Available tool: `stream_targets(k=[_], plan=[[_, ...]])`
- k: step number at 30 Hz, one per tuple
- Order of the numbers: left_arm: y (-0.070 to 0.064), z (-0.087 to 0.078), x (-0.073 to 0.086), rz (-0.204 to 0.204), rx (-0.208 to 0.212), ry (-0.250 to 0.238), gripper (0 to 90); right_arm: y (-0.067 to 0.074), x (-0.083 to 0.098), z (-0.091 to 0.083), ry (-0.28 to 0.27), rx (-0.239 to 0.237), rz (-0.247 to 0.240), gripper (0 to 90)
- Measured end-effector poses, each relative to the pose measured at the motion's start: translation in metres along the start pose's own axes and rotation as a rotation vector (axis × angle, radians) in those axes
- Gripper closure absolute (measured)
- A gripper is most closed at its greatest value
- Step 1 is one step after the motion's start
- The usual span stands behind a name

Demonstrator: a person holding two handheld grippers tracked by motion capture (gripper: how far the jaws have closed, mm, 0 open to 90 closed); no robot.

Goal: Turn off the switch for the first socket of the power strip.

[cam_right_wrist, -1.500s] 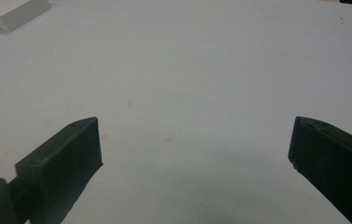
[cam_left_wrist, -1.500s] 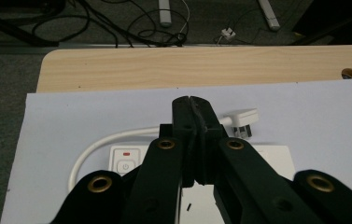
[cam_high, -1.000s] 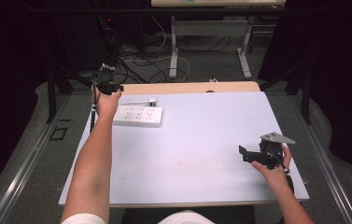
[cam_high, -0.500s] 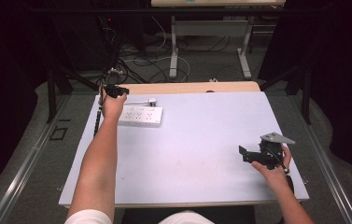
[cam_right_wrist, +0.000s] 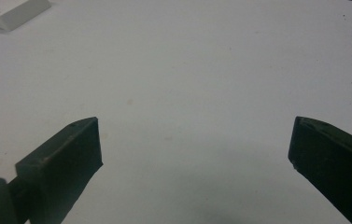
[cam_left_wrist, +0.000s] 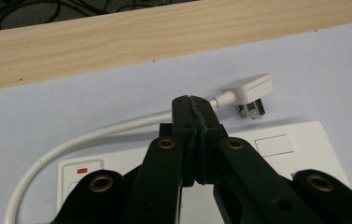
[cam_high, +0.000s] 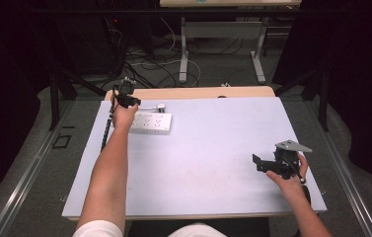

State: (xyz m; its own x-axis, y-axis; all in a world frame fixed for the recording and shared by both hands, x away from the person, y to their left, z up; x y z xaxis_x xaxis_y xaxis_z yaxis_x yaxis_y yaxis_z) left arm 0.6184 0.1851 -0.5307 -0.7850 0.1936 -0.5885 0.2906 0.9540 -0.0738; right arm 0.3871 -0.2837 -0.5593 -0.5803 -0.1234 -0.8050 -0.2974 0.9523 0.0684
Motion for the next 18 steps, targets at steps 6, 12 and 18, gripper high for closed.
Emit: stream_targets(k=[6,12,18], plan=[[-0.003,0.007,0.005,-0.002,0.004,0.022,90.0,0.0,0.0,0.0,-0.005,0.004,-0.002,2.1],[-0.001,0.013,0.012,-0.012,0.008,0.016,90.0,0.0,0.0,0.0,-0.005,0.004,0.0,2.1],[0.002,0.019,0.022,-0.03,0.02,0.039,90.0,0.001,0.0,0.001,0.003,-0.005,-0.002,2.1]])
Point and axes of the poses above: each handheld gripper's, and its own axes: z roughly forward along the jaws, x roughly out of its underside, y roughly to its left, the point moved 6 cm from there along z, roughly forward along the jaws, and after that the axes turned 4 degrees about y, right-handed, at the moved point
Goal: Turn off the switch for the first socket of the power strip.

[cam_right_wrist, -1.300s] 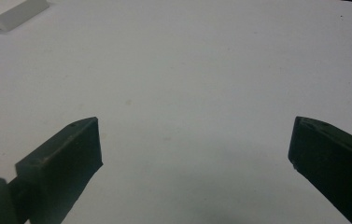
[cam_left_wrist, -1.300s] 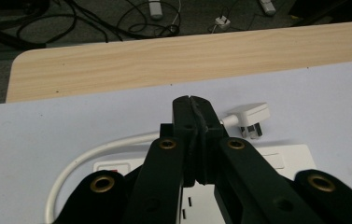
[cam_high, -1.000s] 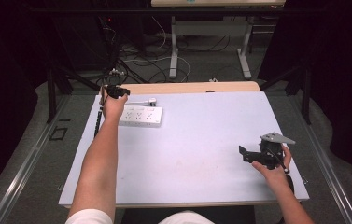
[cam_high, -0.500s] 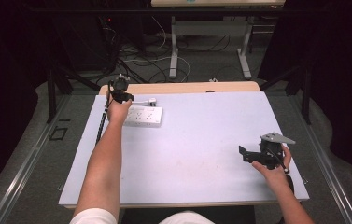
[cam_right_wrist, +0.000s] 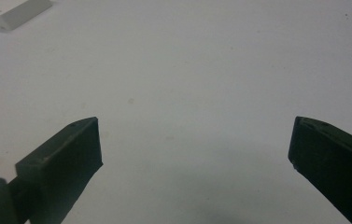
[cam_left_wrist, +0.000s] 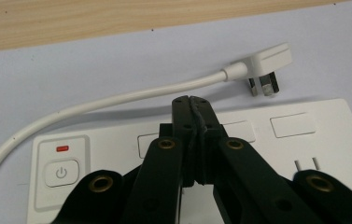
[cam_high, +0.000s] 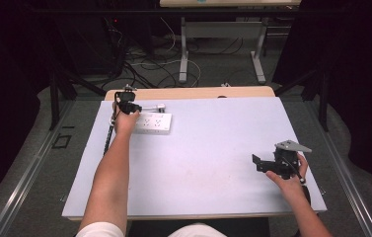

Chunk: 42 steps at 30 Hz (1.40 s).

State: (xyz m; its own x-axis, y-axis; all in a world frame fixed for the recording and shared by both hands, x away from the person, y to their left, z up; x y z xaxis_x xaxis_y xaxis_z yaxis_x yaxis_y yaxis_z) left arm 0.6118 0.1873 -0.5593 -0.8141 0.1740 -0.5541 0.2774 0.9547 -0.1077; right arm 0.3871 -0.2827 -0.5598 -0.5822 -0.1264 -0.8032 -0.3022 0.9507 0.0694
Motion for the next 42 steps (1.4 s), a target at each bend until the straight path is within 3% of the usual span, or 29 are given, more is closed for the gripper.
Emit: stream_targets(k=[19,26,31,42], plan=[[-0.0012,0.0082,0.0048,0.008,-0.016,0.021,90.0,-0.0002,0.0,-0.0004,0.001,0.003,-0.011,2.1],[-0.0006,0.0095,0.0045,0.011,-0.029,0.007,90.0,0.0004,0.0001,-0.0001,0.001,-0.002,-0.009,2.1],[0.0006,0.0086,0.008,-0.022,0.0,-0.015,90.0,0.0007,0.0001,0.0001,0.002,-0.002,-0.005,2.1],[0.0005,0.0115,0.009,-0.018,-0.003,-0.02,90.0,0.0007,0.0002,0.0003,0.002,0.0,-0.007,2.1]])
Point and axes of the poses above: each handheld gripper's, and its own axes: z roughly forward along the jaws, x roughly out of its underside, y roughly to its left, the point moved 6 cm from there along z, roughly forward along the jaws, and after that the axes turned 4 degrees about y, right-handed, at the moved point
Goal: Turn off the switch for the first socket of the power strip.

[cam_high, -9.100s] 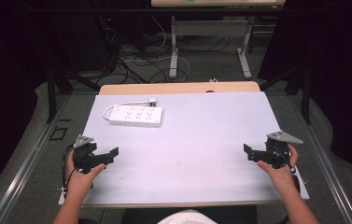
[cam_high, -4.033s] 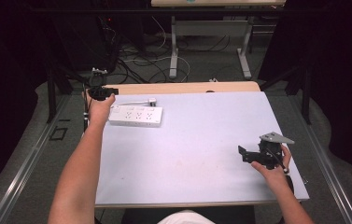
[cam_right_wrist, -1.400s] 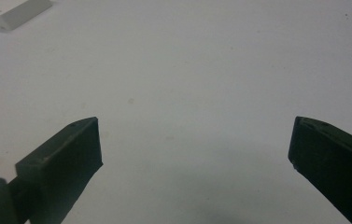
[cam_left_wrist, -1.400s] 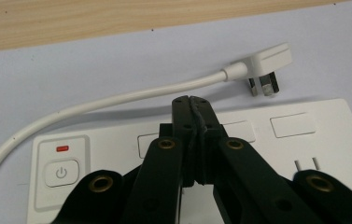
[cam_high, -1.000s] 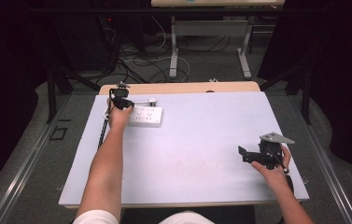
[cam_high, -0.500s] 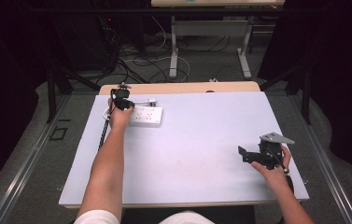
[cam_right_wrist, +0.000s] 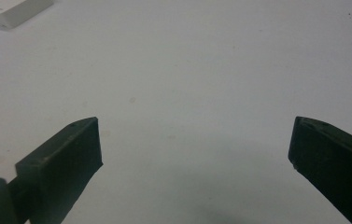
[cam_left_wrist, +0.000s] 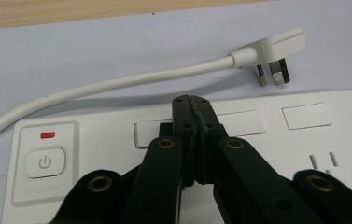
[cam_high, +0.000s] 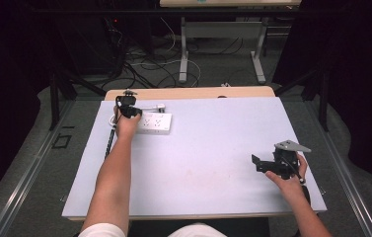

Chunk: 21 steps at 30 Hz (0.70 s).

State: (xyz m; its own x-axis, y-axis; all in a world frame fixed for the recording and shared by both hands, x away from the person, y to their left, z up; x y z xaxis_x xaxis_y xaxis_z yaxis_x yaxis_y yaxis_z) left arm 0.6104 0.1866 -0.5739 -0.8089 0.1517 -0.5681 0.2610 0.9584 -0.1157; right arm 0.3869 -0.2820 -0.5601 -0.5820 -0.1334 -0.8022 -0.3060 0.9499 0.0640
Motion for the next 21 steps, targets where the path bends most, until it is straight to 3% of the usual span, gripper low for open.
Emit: stream_targets(k=[2,5,6,8,11,21], plan=[[-0.0013,-0.0008,0.0006,-0.011,-0.003,0.011,90.0,0.0008,0.0002,-0.0001,0.003,0.0,0.002,2.1],[-0.0008,-0.0013,0.0006,0.008,-0.006,0.017,90.0,0.0009,0.0008,-0.0011,0.021,-0.001,0.0,2.1],[-0.0008,-0.0013,0.0006,0.009,-0.005,0.017,90.0,0.0014,-0.0002,0.0009,-0.006,0.001,0.005,2.1],[-0.0006,-0.0013,0.0005,0.011,-0.007,0.016,90.0,0.001,0.0008,-0.0013,0.022,0.0,0.0,2.1],[-0.0006,0.0002,0.0002,-0.002,-0.013,-0.009,90.0,0.0002,-0.0001,0.0009,-0.001,-0.003,-0.002,2.1],[-0.0011,-0.0012,0.0004,0.004,-0.011,-0.001,90.0,0.0003,-0.0006,0.0017,-0.006,0.0,-0.002,2.1]])
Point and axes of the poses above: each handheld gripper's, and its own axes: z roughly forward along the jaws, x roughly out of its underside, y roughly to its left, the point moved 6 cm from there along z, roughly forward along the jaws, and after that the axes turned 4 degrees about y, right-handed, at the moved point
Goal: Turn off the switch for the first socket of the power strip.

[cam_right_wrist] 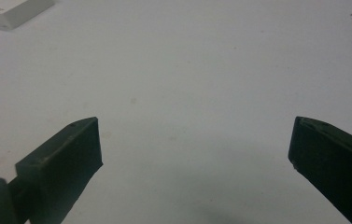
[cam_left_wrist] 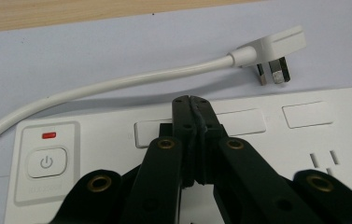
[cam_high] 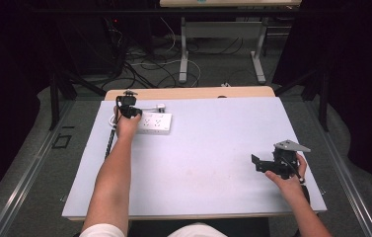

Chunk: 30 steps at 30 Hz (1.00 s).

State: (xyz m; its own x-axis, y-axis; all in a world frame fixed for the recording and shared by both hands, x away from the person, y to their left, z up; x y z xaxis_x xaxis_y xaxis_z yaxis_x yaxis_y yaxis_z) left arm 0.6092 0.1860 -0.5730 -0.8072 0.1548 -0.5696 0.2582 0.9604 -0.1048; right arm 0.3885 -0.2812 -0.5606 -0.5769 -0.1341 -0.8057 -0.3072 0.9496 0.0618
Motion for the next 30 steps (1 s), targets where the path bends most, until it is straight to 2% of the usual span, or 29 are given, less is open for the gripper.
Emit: stream_targets(k=[5,8,11,18,20,22,24,30], plan=[[-0.001,-0.004,0.0,0.004,0.004,0.006,90.0,0.0,0.0,-0.001,0.006,-0.004,0.005,2.1],[-0.001,-0.005,-0.001,0.011,0.0,-0.01,90.0,0.001,0.0,0.0,0.0,0.0,0.007,2.1],[-0.003,-0.009,-0.001,0.001,0.013,0.001,90.0,0.001,0.0,0.0,0.006,-0.009,-0.003,2.1],[-0.009,-0.015,-0.002,0.019,0.018,-0.024,90.0,0.001,-0.001,0.001,0.003,-0.016,-0.009,2.1],[-0.011,-0.019,-0.001,0.051,0.029,-0.002,90.0,0.001,-0.001,0.0,0.005,-0.015,-0.003,2.1],[-0.013,-0.019,-0.001,0.044,0.035,-0.024,88.8,0.0,-0.001,0.001,-0.007,-0.015,-0.001,2.1],[-0.012,-0.02,0.0,0.064,0.044,-0.012,87.7,-0.001,-0.001,0.0,0.003,-0.021,0.005,2.1],[-0.009,-0.024,0.007,0.057,0.044,-0.021,85.7,-0.002,0.0,-0.003,-0.001,-0.042,0.002,2.1]])
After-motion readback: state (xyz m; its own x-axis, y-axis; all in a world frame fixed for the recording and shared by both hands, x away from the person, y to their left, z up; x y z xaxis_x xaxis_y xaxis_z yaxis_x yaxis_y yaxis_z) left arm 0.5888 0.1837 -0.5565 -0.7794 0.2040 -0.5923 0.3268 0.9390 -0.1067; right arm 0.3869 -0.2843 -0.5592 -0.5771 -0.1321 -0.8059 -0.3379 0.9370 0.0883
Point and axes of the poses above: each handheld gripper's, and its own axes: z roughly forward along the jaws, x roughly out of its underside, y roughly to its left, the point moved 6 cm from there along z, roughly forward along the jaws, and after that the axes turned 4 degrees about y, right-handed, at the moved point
